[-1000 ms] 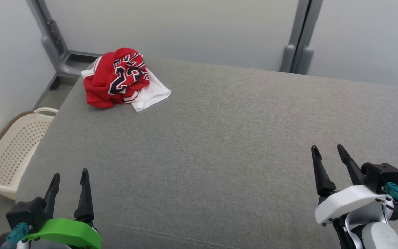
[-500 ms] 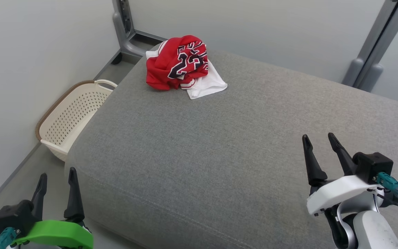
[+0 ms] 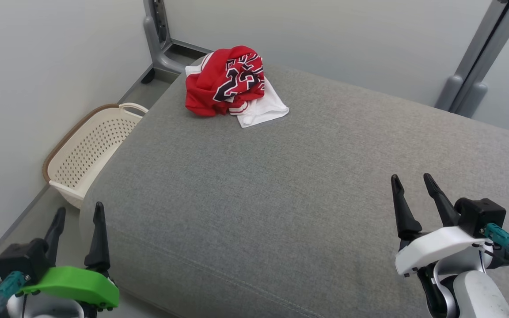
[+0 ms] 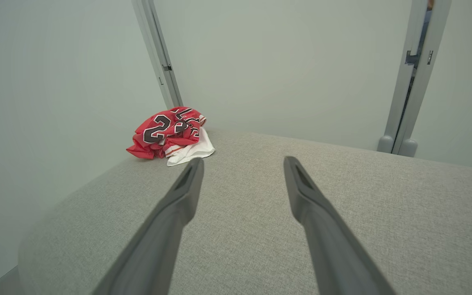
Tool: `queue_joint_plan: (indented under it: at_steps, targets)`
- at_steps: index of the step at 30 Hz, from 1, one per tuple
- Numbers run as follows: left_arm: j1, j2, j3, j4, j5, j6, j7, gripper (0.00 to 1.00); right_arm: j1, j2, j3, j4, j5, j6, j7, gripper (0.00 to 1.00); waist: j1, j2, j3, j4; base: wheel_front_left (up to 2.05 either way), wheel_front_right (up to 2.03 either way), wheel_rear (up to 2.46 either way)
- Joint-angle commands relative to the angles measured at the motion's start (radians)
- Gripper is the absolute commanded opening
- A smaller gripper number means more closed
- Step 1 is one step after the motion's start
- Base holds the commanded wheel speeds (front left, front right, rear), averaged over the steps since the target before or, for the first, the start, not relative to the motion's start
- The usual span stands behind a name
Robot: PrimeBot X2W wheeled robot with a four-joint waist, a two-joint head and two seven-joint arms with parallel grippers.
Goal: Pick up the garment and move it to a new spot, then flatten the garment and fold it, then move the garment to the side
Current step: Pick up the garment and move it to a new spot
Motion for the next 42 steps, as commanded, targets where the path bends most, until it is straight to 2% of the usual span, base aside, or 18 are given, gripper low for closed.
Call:
queue_joint_plan:
  at_steps: [1,4,11,17,24,29,35,42]
  targets:
    - [-0.031,0.012,0.001,0.003,0.007,-0.008,0.009,1.00,0.005,-0.005,-0.004,-0.006,-0.007,-0.001,-0.001,1.00,0.0000,0.0000,0.013,-0.043,0.00,0.00,0.00]
    - [-0.089,0.036,0.001,0.011,0.021,-0.022,0.036,1.00,-0.003,-0.005,0.001,-0.019,-0.017,-0.001,0.009,1.00,0.0000,0.0000,0.030,-0.092,0.00,0.00,0.00]
    - [-0.291,0.094,-0.004,0.051,0.050,-0.088,0.129,1.00,-0.041,-0.005,0.002,-0.061,-0.038,-0.001,0.023,1.00,0.0000,0.0000,0.097,-0.210,0.00,0.00,0.00]
    - [-0.439,0.120,0.005,0.119,0.024,-0.150,0.207,1.00,-0.081,-0.004,0.021,-0.079,-0.040,-0.001,0.029,1.00,0.0000,0.0000,0.165,-0.305,0.00,0.00,0.00]
    - [-0.602,0.149,0.052,0.219,-0.063,-0.221,0.319,1.00,-0.140,-0.004,0.034,-0.102,-0.039,-0.001,0.019,1.00,0.0000,0.0000,0.293,-0.434,0.00,0.00,0.00]
    - [-0.675,0.193,0.081,0.285,-0.105,-0.245,0.400,1.00,-0.165,-0.004,0.028,-0.109,-0.038,-0.001,0.006,1.00,0.0000,0.0000,0.377,-0.505,0.00,0.00,0.00]
    - [-0.738,0.246,0.092,0.365,-0.124,-0.248,0.489,1.00,-0.199,-0.003,0.023,-0.113,-0.027,-0.001,-0.013,1.00,0.0000,0.0000,0.483,-0.573,0.00,0.00,0.00]
    - [-0.782,0.294,0.106,0.396,-0.111,-0.241,0.510,1.00,-0.241,-0.003,0.027,-0.125,-0.022,-0.001,-0.033,1.00,0.0000,0.0000,0.594,-0.625,0.00,0.00,0.00]
